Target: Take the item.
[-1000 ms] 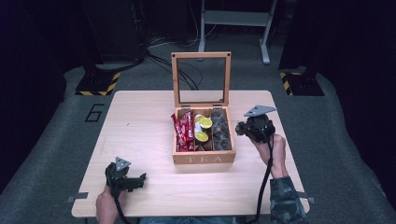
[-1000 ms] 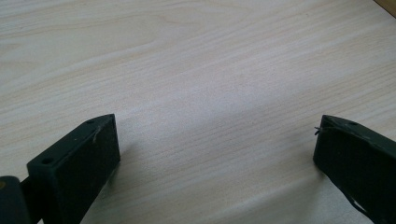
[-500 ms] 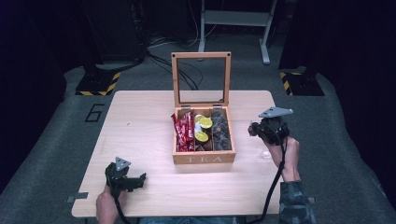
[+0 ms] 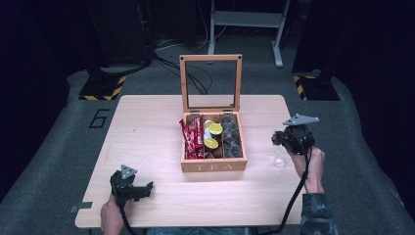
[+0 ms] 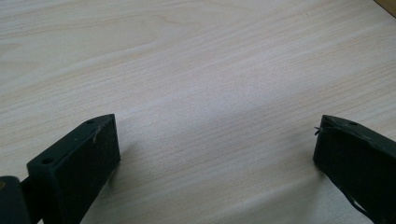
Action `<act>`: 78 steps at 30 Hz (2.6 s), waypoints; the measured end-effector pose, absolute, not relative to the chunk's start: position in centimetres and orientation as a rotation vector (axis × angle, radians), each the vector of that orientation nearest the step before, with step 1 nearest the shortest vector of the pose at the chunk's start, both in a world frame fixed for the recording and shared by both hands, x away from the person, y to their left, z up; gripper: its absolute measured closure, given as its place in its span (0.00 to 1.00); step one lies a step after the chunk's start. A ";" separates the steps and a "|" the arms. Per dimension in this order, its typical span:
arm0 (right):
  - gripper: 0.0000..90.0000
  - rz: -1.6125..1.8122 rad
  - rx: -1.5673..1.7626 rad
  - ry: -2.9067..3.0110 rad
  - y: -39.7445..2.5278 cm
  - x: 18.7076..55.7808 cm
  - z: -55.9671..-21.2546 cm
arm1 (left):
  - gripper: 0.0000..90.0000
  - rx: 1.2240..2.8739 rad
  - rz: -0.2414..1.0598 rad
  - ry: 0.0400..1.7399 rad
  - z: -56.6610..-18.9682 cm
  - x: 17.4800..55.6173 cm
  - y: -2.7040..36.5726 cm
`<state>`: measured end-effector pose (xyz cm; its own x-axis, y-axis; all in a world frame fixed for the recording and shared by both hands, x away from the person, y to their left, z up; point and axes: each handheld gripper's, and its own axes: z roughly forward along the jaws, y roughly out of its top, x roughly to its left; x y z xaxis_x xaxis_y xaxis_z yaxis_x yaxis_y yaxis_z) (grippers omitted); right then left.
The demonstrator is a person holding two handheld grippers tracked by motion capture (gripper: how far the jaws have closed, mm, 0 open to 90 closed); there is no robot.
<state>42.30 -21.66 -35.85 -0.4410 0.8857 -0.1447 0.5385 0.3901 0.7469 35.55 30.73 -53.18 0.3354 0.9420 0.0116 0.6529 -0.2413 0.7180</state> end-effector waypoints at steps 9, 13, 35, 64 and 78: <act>1.00 0.806 1.268 2.107 -23.6 42.2 -36.7 | 0.00 1.986 0.603 1.393 -53.2 35.6 30.7; 1.00 0.796 1.287 2.111 -24.1 42.2 -37.1 | 0.00 1.985 0.605 1.394 -53.2 35.6 30.7; 1.00 0.754 1.380 2.135 -25.0 43.0 -40.9 | 0.00 1.984 0.607 1.391 -53.2 35.6 30.7; 0.65 0.806 1.404 2.133 -24.5 42.9 -41.9 | 0.00 1.985 0.605 1.394 -53.2 35.6 30.7; 0.18 0.958 1.279 2.119 -22.4 39.6 -40.3 | 0.00 1.985 0.607 1.391 -53.2 35.6 30.7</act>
<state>39.62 -22.44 -40.31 -0.4464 0.8936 -0.0464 0.5554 0.3173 0.7687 35.57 30.73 -53.18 0.3356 0.9419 0.0134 0.6507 -0.2421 0.7197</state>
